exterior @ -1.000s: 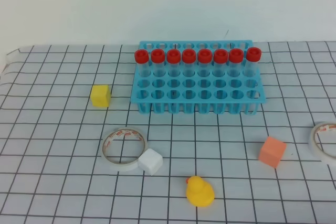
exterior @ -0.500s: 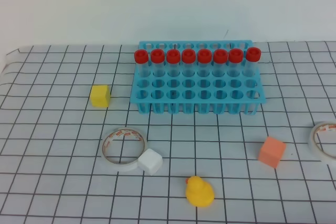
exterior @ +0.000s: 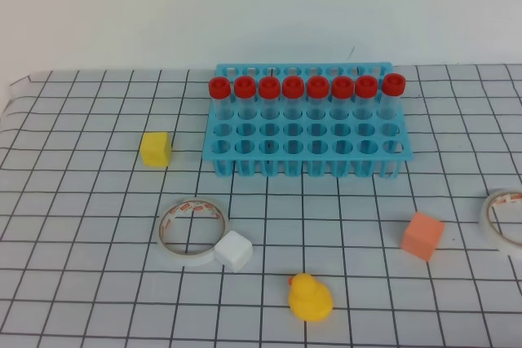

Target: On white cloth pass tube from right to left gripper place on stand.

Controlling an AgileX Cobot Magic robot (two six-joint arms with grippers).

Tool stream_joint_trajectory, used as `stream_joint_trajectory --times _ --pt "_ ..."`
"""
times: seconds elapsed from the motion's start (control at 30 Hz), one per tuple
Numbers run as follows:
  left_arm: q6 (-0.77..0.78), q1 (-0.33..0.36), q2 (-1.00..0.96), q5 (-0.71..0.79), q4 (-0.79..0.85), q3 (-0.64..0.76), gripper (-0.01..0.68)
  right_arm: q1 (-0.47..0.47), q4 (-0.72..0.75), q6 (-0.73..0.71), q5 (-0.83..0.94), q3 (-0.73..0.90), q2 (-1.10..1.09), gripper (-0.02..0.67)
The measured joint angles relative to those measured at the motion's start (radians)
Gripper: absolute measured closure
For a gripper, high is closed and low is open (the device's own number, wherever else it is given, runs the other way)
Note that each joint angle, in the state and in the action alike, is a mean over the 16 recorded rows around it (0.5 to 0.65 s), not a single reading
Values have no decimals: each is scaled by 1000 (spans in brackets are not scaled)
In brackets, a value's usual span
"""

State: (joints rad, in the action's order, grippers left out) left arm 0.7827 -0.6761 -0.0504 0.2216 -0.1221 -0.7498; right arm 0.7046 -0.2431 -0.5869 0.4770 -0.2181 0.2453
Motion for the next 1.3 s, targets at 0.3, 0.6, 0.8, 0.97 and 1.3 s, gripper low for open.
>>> stream_joint_trajectory --times 0.3,0.6,0.8,0.97,1.3 --pt "-44 54 7 6 24 75 673 0 0 0 0 0 0 650" --pt "-235 327 18 -145 54 376 673 0 0 0 0 1 0 650" --pt "-409 529 33 -243 49 599 673 0 0 0 0 2 0 650" --pt "-525 613 47 -233 39 706 673 0 0 0 1 2 0 650" --pt "-645 636 62 -39 38 768 673 0 0 0 2 2 0 650"
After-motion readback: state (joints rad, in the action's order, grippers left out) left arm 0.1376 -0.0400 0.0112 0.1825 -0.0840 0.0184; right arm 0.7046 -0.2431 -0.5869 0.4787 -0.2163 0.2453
